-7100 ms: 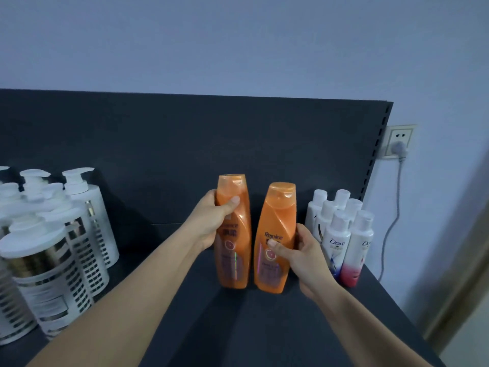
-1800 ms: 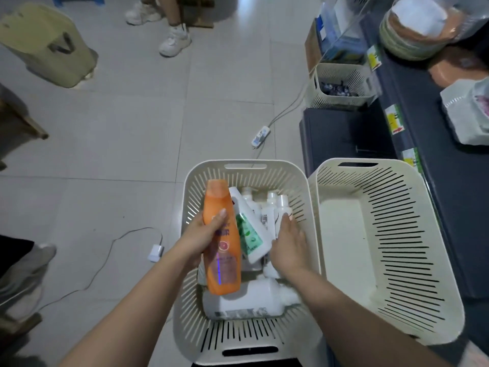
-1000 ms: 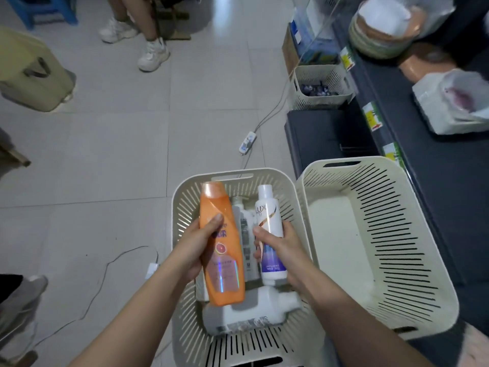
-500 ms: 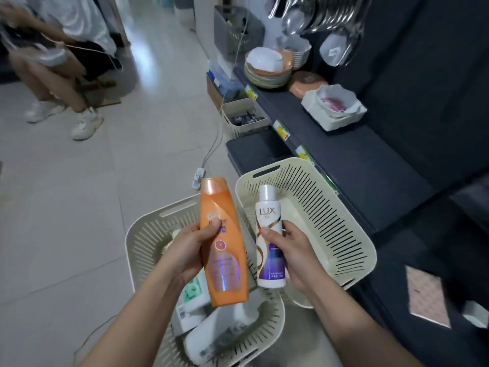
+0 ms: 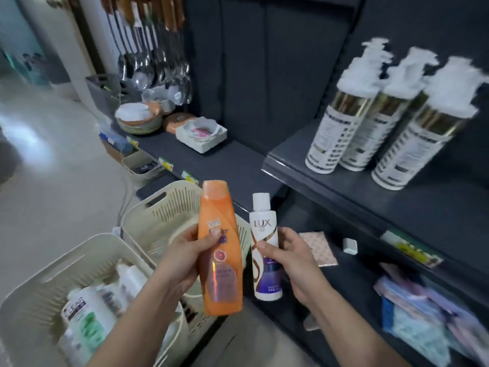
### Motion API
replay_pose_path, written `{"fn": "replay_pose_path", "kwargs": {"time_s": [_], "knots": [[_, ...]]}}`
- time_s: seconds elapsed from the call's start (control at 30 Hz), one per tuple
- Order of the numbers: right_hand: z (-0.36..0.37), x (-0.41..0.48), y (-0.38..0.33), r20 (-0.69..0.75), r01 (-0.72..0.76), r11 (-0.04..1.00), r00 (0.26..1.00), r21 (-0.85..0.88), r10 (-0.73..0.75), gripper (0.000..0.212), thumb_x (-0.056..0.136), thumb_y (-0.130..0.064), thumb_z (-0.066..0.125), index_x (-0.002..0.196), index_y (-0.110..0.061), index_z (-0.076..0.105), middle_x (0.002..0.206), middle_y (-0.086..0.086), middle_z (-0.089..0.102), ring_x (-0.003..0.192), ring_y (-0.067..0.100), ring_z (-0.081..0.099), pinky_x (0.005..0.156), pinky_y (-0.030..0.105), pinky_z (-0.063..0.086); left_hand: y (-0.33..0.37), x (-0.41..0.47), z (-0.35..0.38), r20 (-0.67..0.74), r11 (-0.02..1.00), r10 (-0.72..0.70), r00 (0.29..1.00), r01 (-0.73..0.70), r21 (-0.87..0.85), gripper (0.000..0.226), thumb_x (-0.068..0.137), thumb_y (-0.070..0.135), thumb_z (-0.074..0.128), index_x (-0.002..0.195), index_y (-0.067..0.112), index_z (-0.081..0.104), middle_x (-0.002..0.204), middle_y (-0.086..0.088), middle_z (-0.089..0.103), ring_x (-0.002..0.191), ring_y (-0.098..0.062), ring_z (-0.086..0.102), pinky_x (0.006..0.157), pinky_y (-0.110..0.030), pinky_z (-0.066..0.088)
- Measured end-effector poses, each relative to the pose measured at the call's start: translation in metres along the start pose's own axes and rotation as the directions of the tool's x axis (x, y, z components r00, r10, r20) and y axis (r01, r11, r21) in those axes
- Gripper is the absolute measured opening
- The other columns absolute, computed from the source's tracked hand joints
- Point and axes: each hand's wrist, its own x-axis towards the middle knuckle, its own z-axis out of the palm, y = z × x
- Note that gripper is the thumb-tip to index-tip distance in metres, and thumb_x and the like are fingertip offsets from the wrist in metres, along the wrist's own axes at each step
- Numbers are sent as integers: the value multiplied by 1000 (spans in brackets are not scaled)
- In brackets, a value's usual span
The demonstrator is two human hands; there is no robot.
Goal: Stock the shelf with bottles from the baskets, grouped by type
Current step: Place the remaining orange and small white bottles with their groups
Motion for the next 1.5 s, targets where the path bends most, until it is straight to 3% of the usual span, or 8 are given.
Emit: {"fn": "replay_pose_path", "kwargs": {"time_s": [0.13, 0.33, 0.5, 0.73, 0.93, 1.2, 1.3, 1.5], "knots": [[-69, -40, -16, -106, 60, 998, 993, 16, -58, 34, 76, -5, 78, 105, -13, 63, 95, 4, 76, 80, 18, 73, 67, 30, 58, -15, -15, 73, 80, 999, -31, 996, 28, 47, 38, 65, 15, 72, 100, 2, 65, 83, -14, 74, 69, -22, 72, 65, -36, 60], [-165, -97, -38, -239, 168, 985, 958, 30, -156, 38, 75, -3, 79, 108, -15, 62, 102, 6, 76, 85, 19, 73, 69, 29, 57, -39, -41, 178, 224, 989, -61, 973, 29, 143, 40, 64, 16, 75, 100, 1, 67, 87, -15, 74, 71, -23, 72, 70, -38, 56], [-233, -140, -57, -328, 250, 968, 916, 10, -233, 42, 75, -2, 78, 111, -15, 60, 103, 2, 76, 94, 19, 72, 79, 31, 55, -52, -55, 259, 354, 982, -70, 932, 1, 190, 29, 72, 11, 71, 99, 2, 68, 84, -13, 74, 68, -22, 72, 60, -32, 59], [-306, -181, -83, -474, 332, 943, 825, -31, -306, 38, 78, -5, 77, 111, -15, 62, 102, 1, 76, 96, 21, 72, 86, 41, 58, -57, -65, 363, 529, 972, -97, 843, -35, 233, 29, 64, 13, 72, 93, 8, 69, 82, -9, 74, 67, -19, 71, 63, -35, 57], [-366, -195, -100, -575, 395, 916, 733, -76, -364, 38, 78, -3, 76, 110, -18, 63, 99, -2, 77, 90, 13, 73, 68, 22, 56, -67, -54, 442, 624, 965, -102, 775, -74, 250, 39, 62, 12, 73, 101, 9, 68, 83, -6, 76, 72, -17, 73, 67, -36, 56], [-448, -190, -114, -692, 429, 887, 588, -170, -418, 36, 77, 2, 75, 106, -19, 66, 98, -3, 77, 93, 13, 73, 78, 26, 57, -93, -16, 536, 728, 966, -115, 676, -94, 240, 52, 61, 10, 74, 111, 8, 64, 93, -8, 74, 78, -19, 73, 64, -34, 59], [-473, -191, -111, -731, 413, 884, 531, -217, -428, 33, 78, 1, 76, 104, -18, 67, 95, -5, 78, 91, 11, 73, 72, 21, 58, -106, 0, 563, 740, 964, -103, 665, -117, 239, 48, 62, 6, 74, 109, 8, 64, 93, -8, 73, 79, -18, 72, 66, -33, 57], [-516, -197, -99, -783, 355, 889, 446, -290, -433, 29, 81, 0, 74, 105, -16, 71, 98, 1, 77, 96, 21, 72, 84, 37, 58, -126, 25, 601, 723, 966, -90, 685, -118, 232, 45, 62, 4, 76, 104, 11, 65, 96, -8, 73, 88, -23, 69, 77, -38, 55]]}}
